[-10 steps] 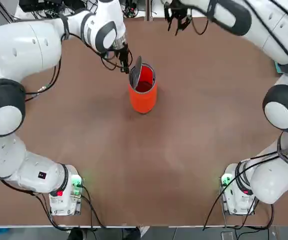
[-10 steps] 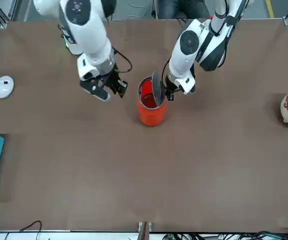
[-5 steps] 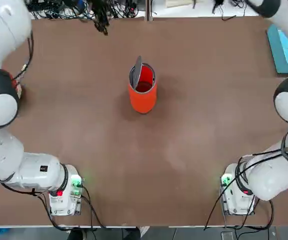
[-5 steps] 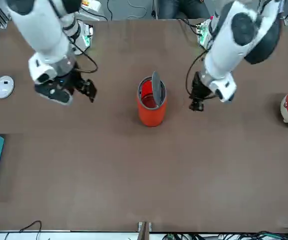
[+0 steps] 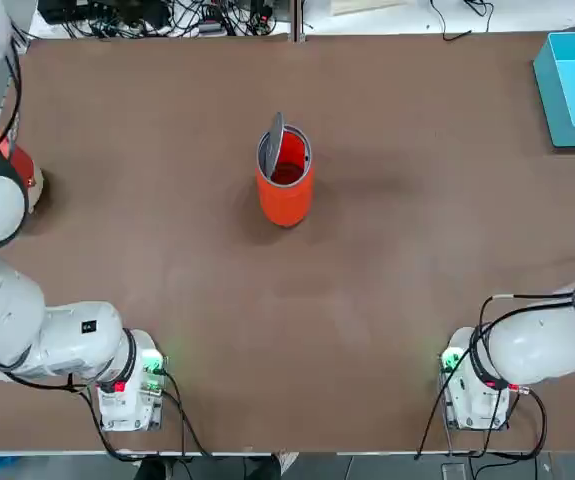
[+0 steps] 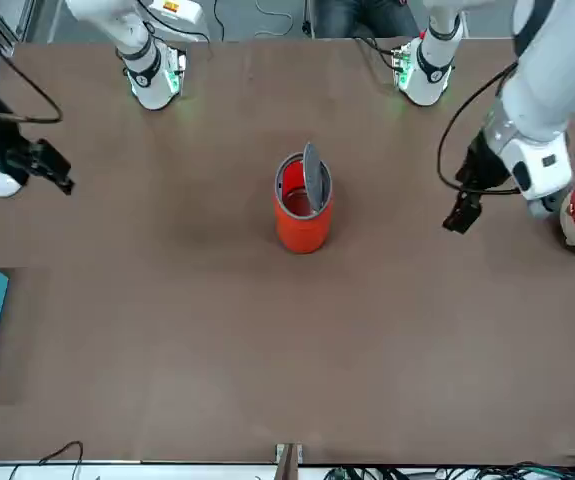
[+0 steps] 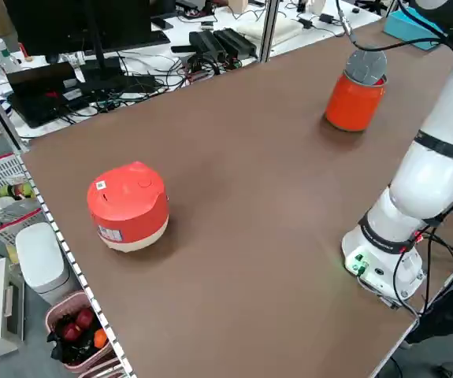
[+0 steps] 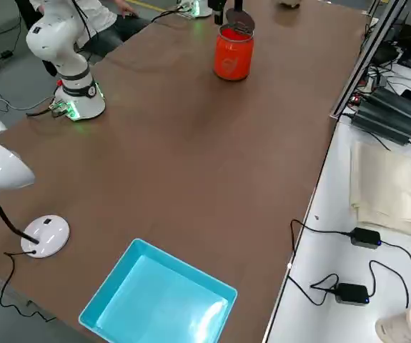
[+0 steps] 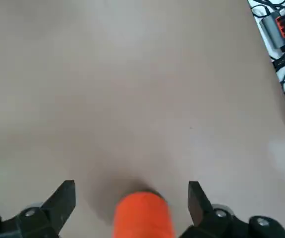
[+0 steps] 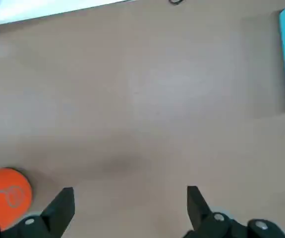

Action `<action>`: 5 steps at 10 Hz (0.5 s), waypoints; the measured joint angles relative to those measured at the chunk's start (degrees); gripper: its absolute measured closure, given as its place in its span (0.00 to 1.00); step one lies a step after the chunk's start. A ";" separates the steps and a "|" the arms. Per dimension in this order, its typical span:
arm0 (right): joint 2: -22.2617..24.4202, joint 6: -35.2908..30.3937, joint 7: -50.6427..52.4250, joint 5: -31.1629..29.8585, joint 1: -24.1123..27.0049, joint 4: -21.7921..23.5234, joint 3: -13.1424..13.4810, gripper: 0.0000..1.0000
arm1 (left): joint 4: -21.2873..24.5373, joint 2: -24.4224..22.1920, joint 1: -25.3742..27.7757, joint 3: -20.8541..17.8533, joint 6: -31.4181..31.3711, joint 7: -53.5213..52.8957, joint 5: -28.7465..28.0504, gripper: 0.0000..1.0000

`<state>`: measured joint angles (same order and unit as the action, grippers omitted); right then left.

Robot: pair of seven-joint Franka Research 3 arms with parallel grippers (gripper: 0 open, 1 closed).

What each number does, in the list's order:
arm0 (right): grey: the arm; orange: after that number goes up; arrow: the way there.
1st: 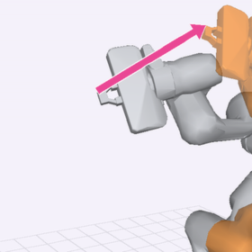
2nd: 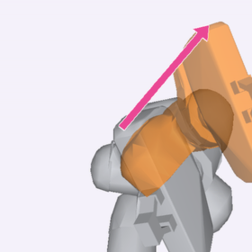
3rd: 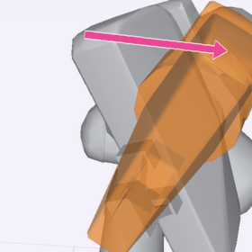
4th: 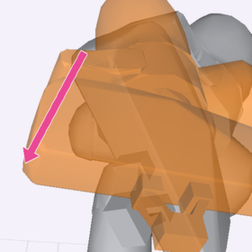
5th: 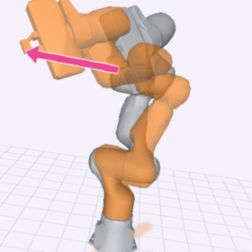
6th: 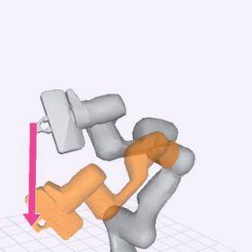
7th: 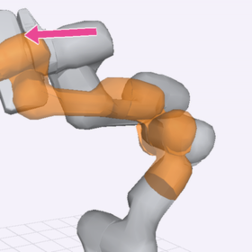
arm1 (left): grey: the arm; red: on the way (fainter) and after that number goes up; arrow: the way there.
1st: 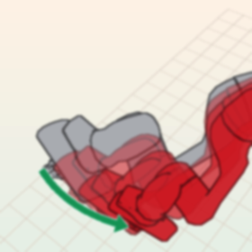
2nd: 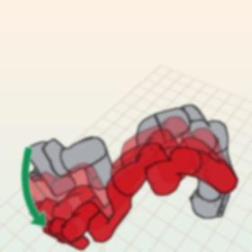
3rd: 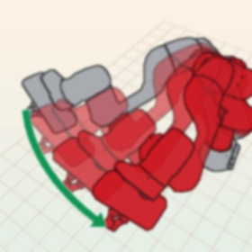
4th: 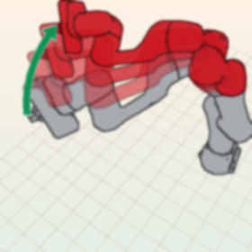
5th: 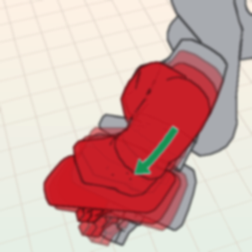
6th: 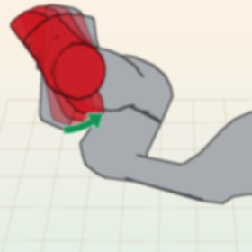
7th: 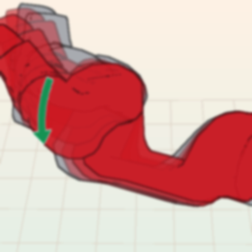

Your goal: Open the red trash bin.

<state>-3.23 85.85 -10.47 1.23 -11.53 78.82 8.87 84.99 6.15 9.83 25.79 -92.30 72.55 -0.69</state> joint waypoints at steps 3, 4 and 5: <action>1.77 -0.85 14.77 0.04 9.88 1.24 0.06 0.00 | -2.00 -0.44 2.66 -4.24 4.89 -27.93 0.06 0.00; 1.86 -0.70 16.94 0.04 11.45 1.56 0.05 0.00 | -2.11 -0.54 2.58 -5.17 5.84 -37.21 0.06 0.00; 1.87 -0.31 17.53 0.04 11.80 2.14 0.00 0.00 | -2.28 -1.15 2.46 -5.34 6.39 -46.62 0.05 0.00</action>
<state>-1.35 85.55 7.06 1.26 0.27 80.96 8.87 82.71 5.00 12.29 20.45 -85.91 25.93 -0.64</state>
